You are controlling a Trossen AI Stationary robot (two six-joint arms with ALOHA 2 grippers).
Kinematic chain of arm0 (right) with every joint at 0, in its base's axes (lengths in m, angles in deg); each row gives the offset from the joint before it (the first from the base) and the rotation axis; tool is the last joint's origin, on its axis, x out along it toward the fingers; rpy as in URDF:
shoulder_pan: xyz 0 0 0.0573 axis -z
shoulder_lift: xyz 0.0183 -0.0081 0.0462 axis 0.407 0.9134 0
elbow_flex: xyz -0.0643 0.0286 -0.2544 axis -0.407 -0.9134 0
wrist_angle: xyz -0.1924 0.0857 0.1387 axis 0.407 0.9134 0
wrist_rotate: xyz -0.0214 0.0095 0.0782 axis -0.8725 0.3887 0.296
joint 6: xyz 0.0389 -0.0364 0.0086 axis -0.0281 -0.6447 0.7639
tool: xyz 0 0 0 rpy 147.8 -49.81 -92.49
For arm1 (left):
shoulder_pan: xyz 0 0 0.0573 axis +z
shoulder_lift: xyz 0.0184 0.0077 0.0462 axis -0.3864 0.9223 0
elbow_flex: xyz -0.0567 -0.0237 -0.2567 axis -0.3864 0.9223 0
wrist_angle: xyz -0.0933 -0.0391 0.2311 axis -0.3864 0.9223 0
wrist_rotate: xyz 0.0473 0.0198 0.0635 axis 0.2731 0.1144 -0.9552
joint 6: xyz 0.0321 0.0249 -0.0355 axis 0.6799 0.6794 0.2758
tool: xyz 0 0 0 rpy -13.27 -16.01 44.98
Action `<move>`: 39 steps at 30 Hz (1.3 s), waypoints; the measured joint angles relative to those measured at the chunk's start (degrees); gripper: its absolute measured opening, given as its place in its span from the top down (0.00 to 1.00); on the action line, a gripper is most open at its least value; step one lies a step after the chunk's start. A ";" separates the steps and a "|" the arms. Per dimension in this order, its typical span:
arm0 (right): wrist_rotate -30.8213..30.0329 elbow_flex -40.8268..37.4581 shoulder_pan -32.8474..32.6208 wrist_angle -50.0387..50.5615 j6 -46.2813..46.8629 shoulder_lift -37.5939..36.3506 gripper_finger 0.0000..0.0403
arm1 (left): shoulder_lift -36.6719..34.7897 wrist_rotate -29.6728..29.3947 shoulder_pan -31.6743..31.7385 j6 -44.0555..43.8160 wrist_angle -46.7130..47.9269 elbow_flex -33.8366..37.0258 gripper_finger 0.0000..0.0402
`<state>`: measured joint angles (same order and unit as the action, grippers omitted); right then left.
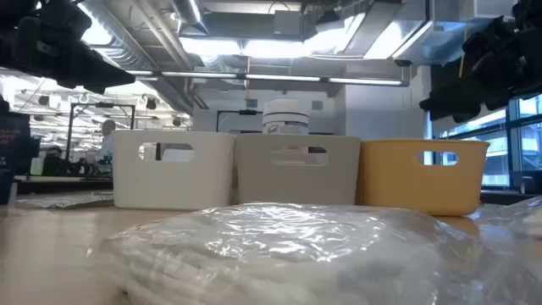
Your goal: Pick & Place Travel size toiletries
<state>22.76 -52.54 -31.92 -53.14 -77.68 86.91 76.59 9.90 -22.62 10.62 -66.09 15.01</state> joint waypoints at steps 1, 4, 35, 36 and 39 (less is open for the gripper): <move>0.00 0.00 -0.02 0.00 0.01 -0.01 0.52 | -0.01 0.00 -0.01 -0.02 -0.01 -0.02 0.99; 0.00 0.02 0.00 0.00 0.01 -0.02 0.52 | -0.02 -0.01 0.01 -0.01 0.00 -0.02 0.99; -2.36 0.02 0.00 -14.79 -3.54 0.30 0.52 | -0.01 0.00 -0.01 0.00 0.00 -0.02 0.99; -3.80 0.02 0.00 -18.77 -4.78 0.31 0.52 | -0.02 0.00 0.01 -0.02 0.00 -0.02 0.99; -10.82 0.08 0.00 -30.54 -6.70 0.31 0.52 | 0.01 0.00 0.01 0.00 -0.02 -0.02 0.99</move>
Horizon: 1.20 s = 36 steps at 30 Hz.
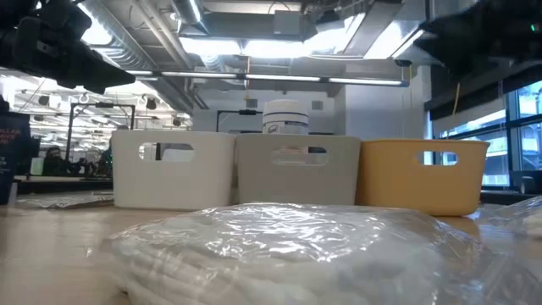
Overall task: Pick & Place Travel size toiletries
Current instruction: Put the black shave cream into the yellow bin
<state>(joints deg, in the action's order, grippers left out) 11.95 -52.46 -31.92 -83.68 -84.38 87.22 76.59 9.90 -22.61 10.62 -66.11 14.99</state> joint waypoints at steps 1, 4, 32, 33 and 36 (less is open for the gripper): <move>-2.33 0.00 0.00 -2.90 -0.86 0.00 0.52 | -0.02 0.00 0.00 -0.02 0.02 0.00 0.99; -8.47 0.00 0.04 -10.78 -5.56 0.00 0.52 | -0.01 0.00 0.00 -0.02 0.02 0.00 0.99; -20.71 8.17 13.26 13.42 16.20 11.67 0.52 | -0.01 0.00 0.00 -0.02 0.00 0.00 0.99; -18.45 8.17 13.84 13.51 16.54 12.47 0.52 | -0.01 0.00 0.00 -0.02 0.00 0.00 0.99; -13.06 8.17 15.83 13.41 16.67 14.85 0.52 | -0.01 0.00 0.00 -0.01 0.00 0.00 0.99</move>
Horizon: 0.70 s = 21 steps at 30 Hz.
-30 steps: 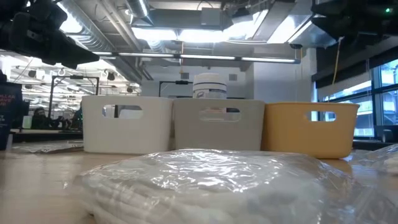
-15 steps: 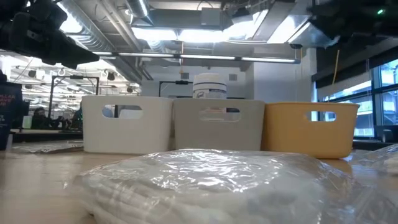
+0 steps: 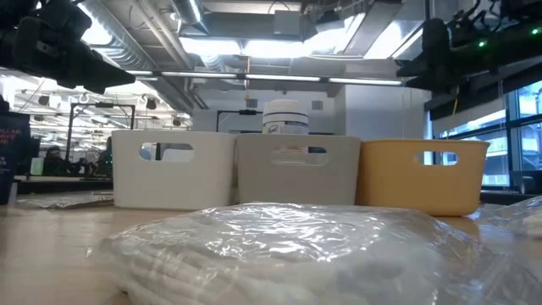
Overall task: Pick & Place Travel size toiletries
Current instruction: Put the black shave cream into the yellow bin
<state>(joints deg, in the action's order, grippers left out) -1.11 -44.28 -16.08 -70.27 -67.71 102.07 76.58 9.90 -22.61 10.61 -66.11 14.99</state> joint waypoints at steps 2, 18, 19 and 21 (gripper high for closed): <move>2.63 0.00 1.94 -0.47 0.95 1.62 0.52 | -0.01 0.00 -0.02 0.01 0.00 0.00 0.99; 18.20 14.96 20.80 8.00 6.57 19.27 0.52 | -0.01 0.00 -0.01 0.00 0.00 0.00 0.99; 18.61 16.34 21.56 9.31 6.56 20.48 0.52 | 0.00 0.00 -0.02 -0.01 0.00 0.00 0.99; 19.64 19.11 23.23 12.11 7.39 22.95 0.52 | -0.01 0.00 -0.02 -0.01 0.00 0.00 0.99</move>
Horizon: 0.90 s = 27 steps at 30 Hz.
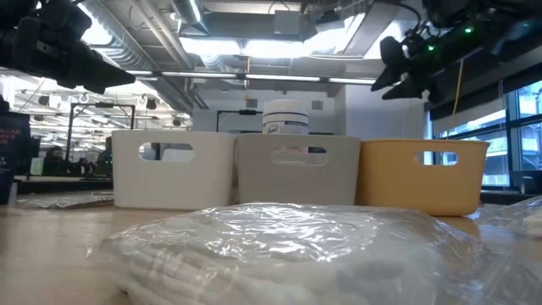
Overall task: Pick & Place Travel size toiletries
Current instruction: Put the black shave cream into the yellow bin
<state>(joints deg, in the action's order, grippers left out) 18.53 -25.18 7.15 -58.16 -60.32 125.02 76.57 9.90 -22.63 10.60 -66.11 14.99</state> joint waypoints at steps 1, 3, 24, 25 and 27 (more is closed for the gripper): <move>0.45 1.39 0.82 1.39 0.60 1.19 0.52 | 0.02 0.00 0.00 0.02 0.02 0.00 0.99; 1.38 4.10 2.41 3.98 1.43 3.68 0.52 | 0.01 0.00 0.02 0.01 0.00 0.00 0.99; 1.69 17.38 10.57 20.55 10.32 27.32 0.52 | 0.02 0.00 0.00 0.02 0.00 0.00 0.99; 1.99 17.61 10.94 21.06 10.73 28.11 0.52 | 0.01 0.00 0.01 0.01 0.00 0.00 0.99; 3.02 17.94 11.81 21.29 11.38 29.50 0.52 | 0.01 0.00 0.02 0.00 0.01 0.00 0.99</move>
<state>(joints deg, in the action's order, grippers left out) 21.55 -7.23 18.95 -36.88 -48.95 154.52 76.58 9.90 -22.61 10.60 -66.10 14.99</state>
